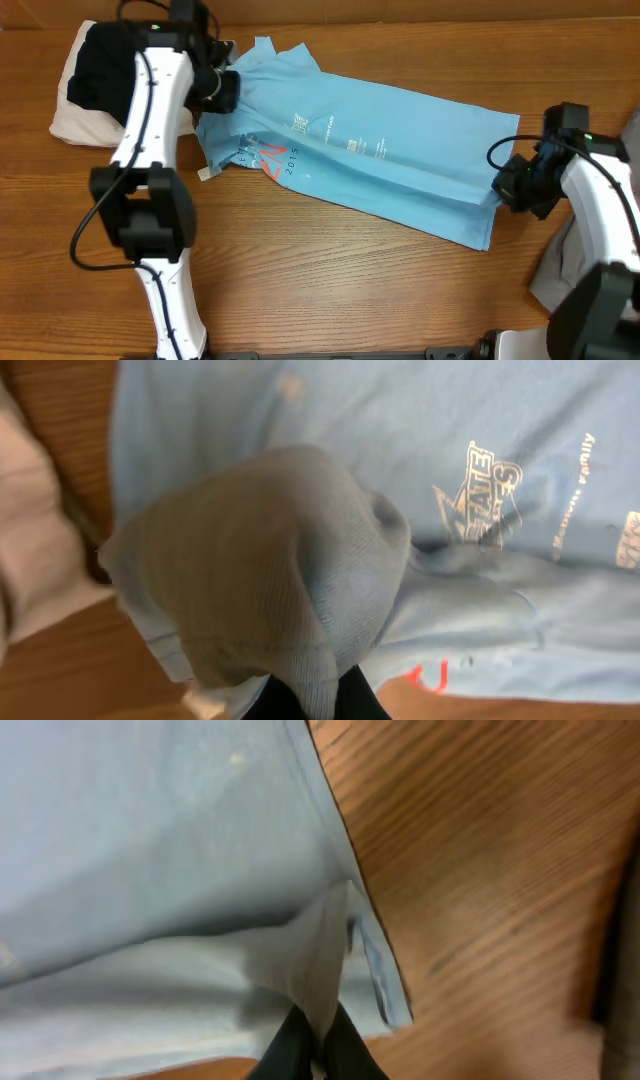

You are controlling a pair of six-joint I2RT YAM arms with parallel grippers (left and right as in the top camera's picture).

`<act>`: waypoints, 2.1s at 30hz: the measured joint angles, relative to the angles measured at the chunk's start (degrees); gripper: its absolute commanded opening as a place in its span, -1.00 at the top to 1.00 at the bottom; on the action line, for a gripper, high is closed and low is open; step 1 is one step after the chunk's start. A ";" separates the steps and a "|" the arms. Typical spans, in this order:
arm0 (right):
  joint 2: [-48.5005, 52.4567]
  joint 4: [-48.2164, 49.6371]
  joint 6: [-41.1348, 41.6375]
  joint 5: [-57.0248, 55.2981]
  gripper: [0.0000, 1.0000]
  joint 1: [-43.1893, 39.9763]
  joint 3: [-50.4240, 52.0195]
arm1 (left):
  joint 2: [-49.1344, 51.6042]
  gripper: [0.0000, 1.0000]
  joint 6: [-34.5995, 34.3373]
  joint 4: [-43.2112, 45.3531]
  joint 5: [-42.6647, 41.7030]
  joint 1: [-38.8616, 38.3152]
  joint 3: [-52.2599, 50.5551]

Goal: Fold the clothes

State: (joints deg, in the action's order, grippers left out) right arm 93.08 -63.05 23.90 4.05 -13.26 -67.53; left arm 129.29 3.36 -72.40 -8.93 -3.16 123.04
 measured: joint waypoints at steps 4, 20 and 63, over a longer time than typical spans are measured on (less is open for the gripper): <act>3.54 2.93 0.02 0.00 0.92 0.00 0.04 | 2.23 0.91 0.00 2.91 0.04 -1.90 0.00; 9.86 11.61 -0.04 -0.26 0.92 0.00 0.04 | 4.46 0.92 0.00 11.19 3.37 -3.98 0.00; 10.34 -27.04 -9.57 -1.25 -0.73 1.88 -54.55 | 7.04 -1.00 -0.57 -1.73 -0.42 -4.74 39.41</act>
State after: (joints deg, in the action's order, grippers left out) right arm 103.42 -90.08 14.33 2.81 -11.38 -122.08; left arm 136.33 2.79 -74.13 -9.34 -7.90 162.45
